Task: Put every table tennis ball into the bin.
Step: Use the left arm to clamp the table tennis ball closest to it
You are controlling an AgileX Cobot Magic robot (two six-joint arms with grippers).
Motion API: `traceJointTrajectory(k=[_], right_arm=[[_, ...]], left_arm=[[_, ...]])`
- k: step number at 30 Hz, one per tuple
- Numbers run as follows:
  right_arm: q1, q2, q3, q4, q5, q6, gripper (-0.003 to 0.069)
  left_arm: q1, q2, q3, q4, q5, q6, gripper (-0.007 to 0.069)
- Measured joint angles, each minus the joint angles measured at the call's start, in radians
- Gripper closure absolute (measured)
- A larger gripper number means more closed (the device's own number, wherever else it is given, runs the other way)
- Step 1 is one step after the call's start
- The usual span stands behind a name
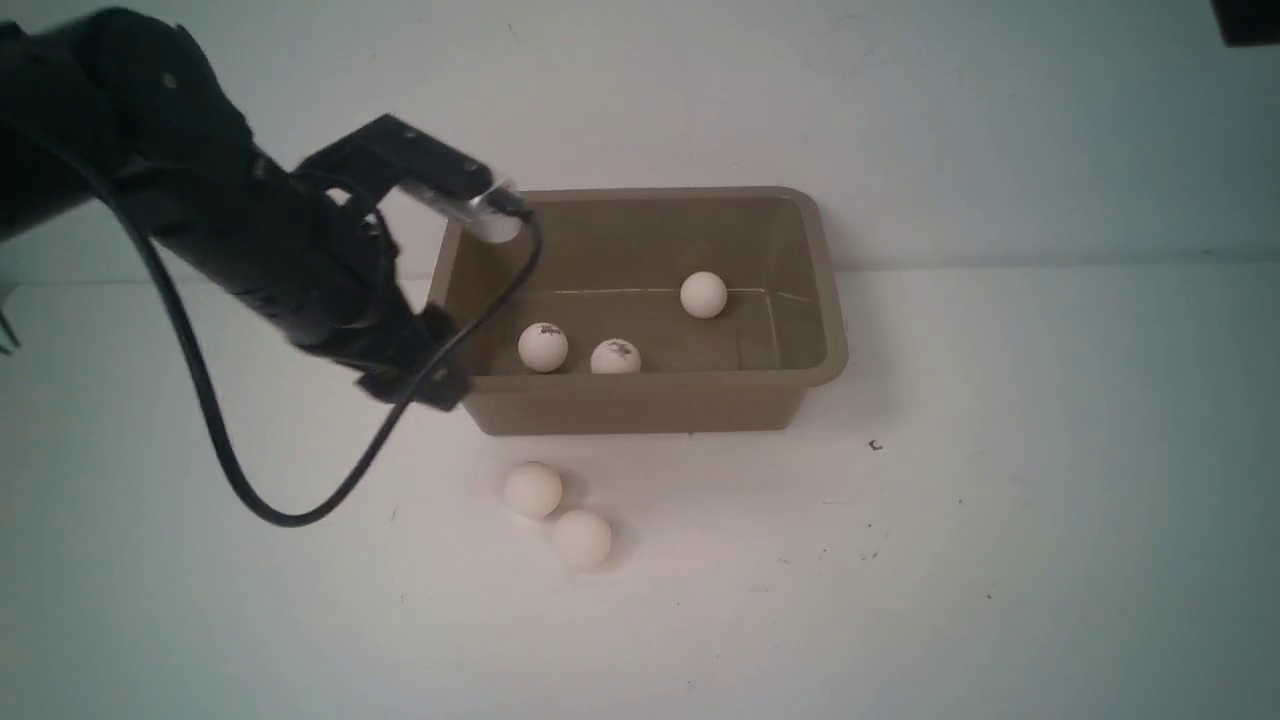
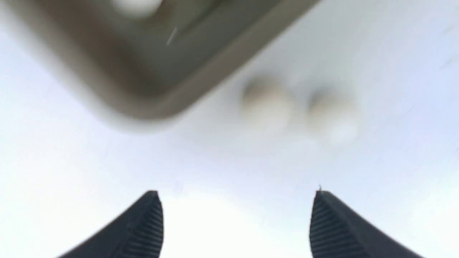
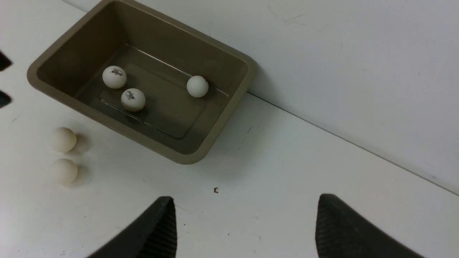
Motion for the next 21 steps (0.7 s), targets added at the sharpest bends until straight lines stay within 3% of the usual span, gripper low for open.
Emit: traceJointTrajectory(k=[6,9,15,21], right_arm=[[0.000,0.000,0.000,0.006,0.000,0.000,0.0185],[0.000,0.000,0.000,0.011,0.000,0.000,0.0185],[0.000,0.000,0.000,0.034,0.000,0.000,0.0185],[0.000,0.000,0.000,0.034,0.000,0.000,0.0185]], left_arm=[[0.000,-0.024,0.000,-0.009,0.102,-0.227,0.0132],[0.000,-0.024,0.002,-0.050,0.102,-0.258,0.0132],[-0.021,-0.024,0.065,-0.108,-0.008,-0.316,0.0172],[-0.121,-0.024,0.196,-0.098,-0.185,-0.361,0.0198]])
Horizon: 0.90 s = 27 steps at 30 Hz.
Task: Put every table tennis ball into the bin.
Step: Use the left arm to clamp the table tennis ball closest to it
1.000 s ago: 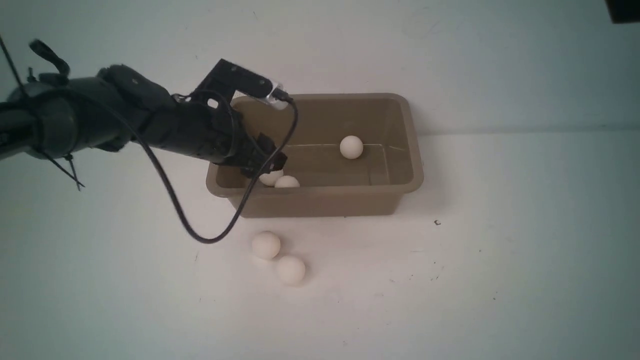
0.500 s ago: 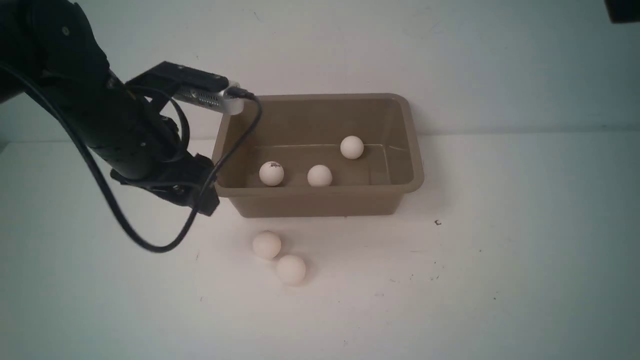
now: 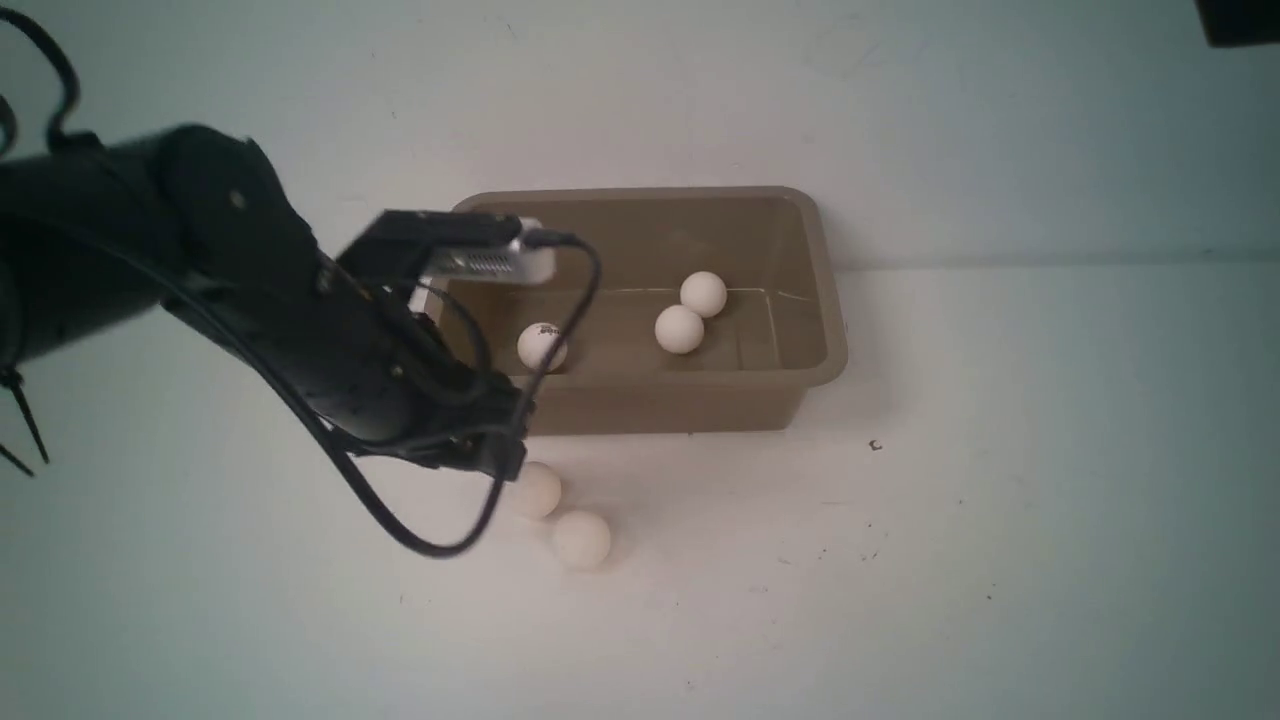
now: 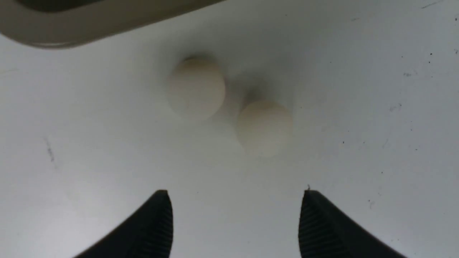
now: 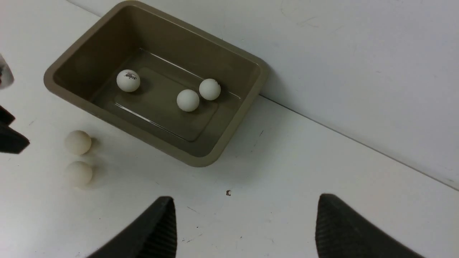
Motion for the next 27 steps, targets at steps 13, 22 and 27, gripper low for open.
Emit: traceJointTrajectory(k=[13,22,27], right_arm=[[0.000,0.000,0.000,0.015,0.000,0.000,0.0185],[0.000,0.000,0.000,0.022,0.000,0.000,0.0185],[0.000,0.000,0.000,0.027,0.000,-0.002,0.0185]], left_arm=[[-0.155,0.114,0.023,-0.004,-0.145,-0.039,0.0198],[-0.157,0.186,0.023,-0.004,-0.199,-0.040,0.0198],[-0.157,0.194,0.023,-0.003,-0.223,-0.038,0.0198]])
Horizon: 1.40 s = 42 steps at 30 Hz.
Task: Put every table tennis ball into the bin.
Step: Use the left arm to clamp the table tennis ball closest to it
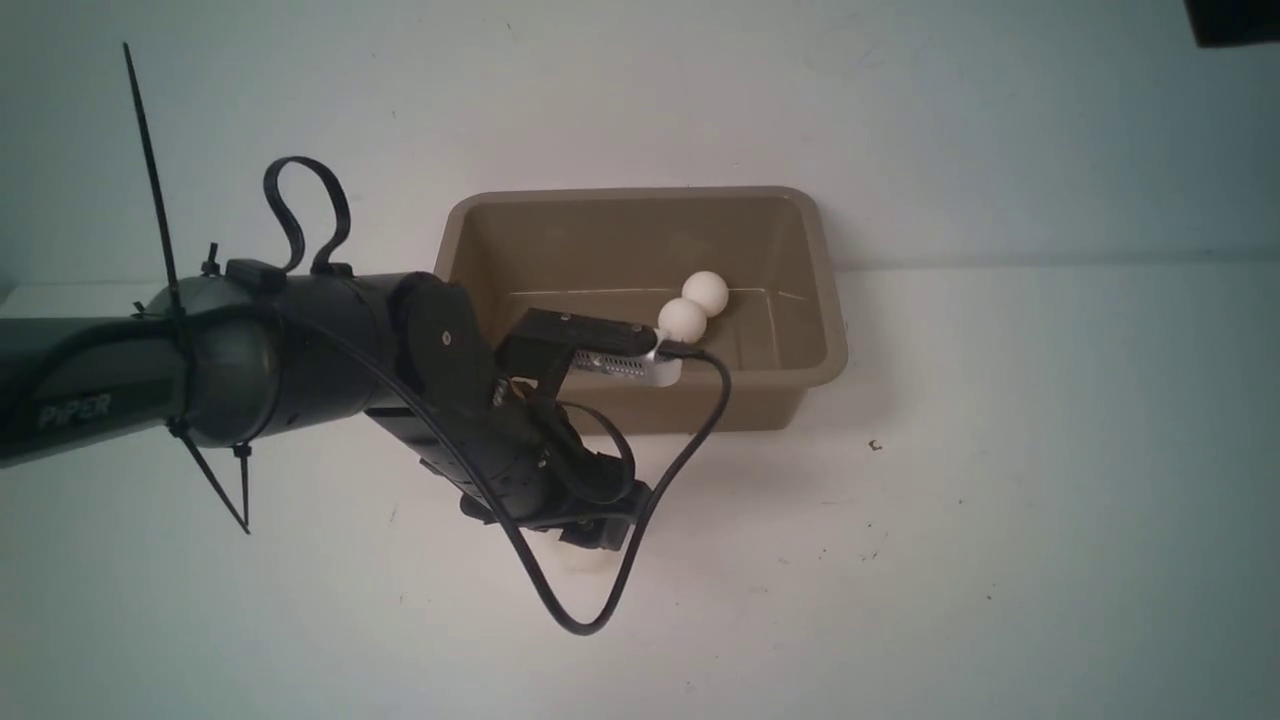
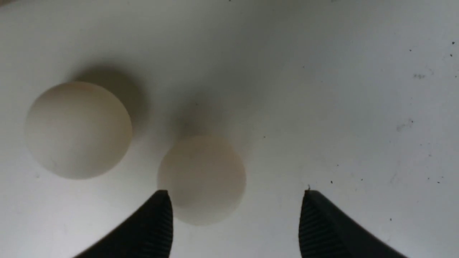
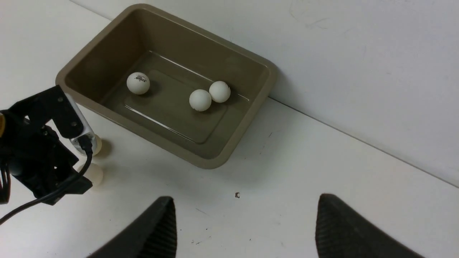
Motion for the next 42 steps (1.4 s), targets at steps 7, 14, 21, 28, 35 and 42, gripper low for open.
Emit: traceJointTrajectory(k=[7,14,21,28,35,42], right_arm=[[0.000,0.000,0.000,0.030,0.000,-0.021,0.0185],[0.000,0.000,0.000,0.030,0.000,-0.022,0.0185],[0.000,0.000,0.000,0.030,0.000,-0.022,0.0185],[0.000,0.000,0.000,0.031,0.000,-0.024,0.0185],[0.000,0.000,0.000,0.032,0.000,-0.024,0.0185],[0.000,0.000,0.000,0.033,0.000,-0.024,0.0185]], left_arm=[[0.000,0.032,0.000,0.022,-0.030,0.004,0.0198],[0.000,0.054,0.000,0.029,-0.045,0.007,0.0198],[0.000,0.058,0.000,0.037,-0.074,0.007,0.0198],[0.000,0.058,0.000,0.037,-0.080,0.008,0.0198],[0.000,0.058,0.000,0.037,-0.081,0.008,0.0198],[0.000,0.058,0.000,0.037,-0.081,0.009,0.0198]])
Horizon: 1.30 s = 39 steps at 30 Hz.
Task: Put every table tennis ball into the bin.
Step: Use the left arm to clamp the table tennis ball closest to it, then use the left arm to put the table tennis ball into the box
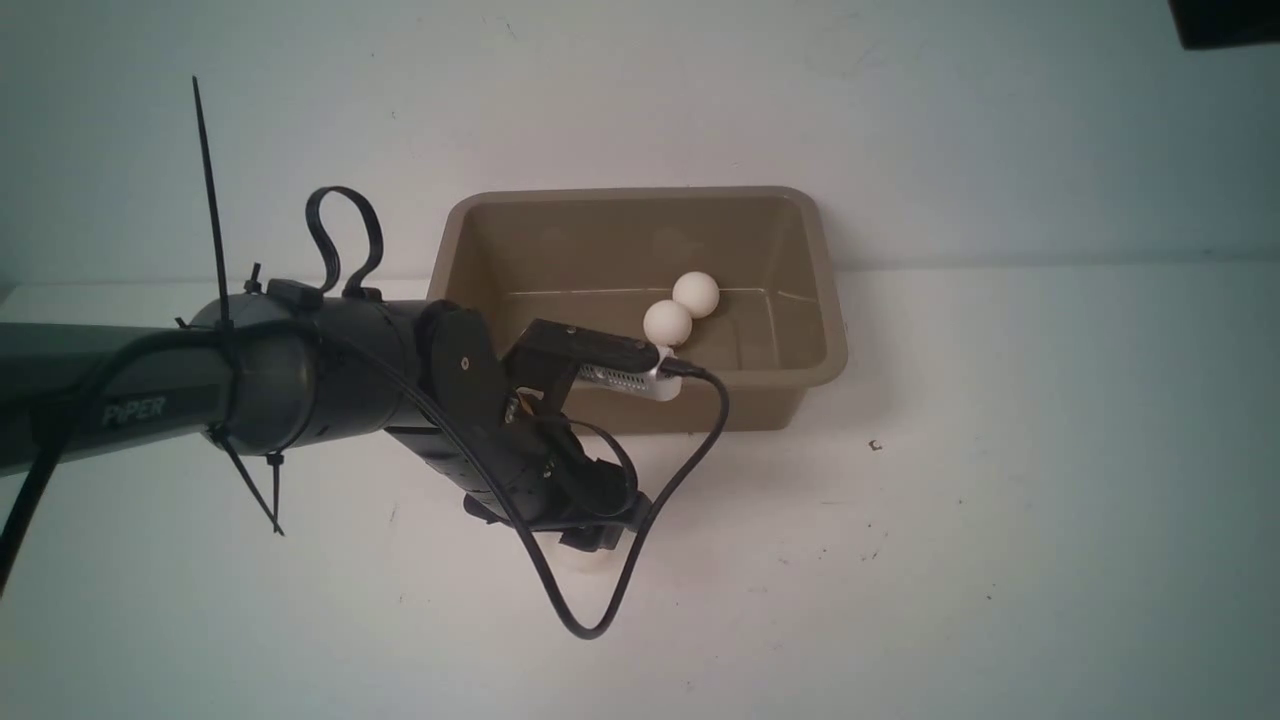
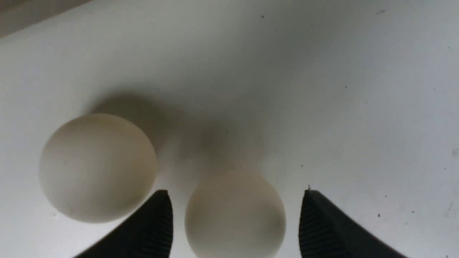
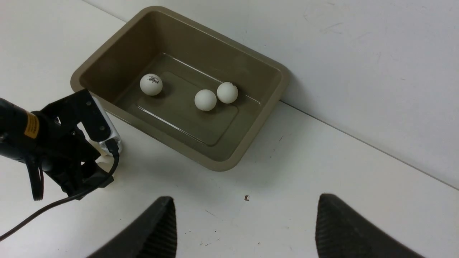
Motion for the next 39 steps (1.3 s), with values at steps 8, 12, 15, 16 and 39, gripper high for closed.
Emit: traceJointTrajectory(k=[8,12,15,16,39], right_arm=[[0.000,0.000,0.000,0.000,0.000,0.000,0.0185],[0.000,0.000,0.000,0.000,0.000,0.000,0.0185],[0.000,0.000,0.000,0.000,0.000,0.000,0.0185],[0.000,0.000,0.000,0.000,0.000,-0.001,0.0185],[0.000,0.000,0.000,0.000,0.000,-0.018,0.0185]], left_arm=[[0.000,0.023,0.000,0.000,0.000,0.000,0.0198],[0.000,0.039,0.000,-0.013,0.000,0.000,0.0200],[0.000,0.039,0.000,-0.036,-0.004,0.000,0.0232],[0.000,0.039,0.000,-0.041,-0.007,0.000,0.0251],[0.067,-0.063,-0.391,0.006,0.068,0.064,0.0270]])
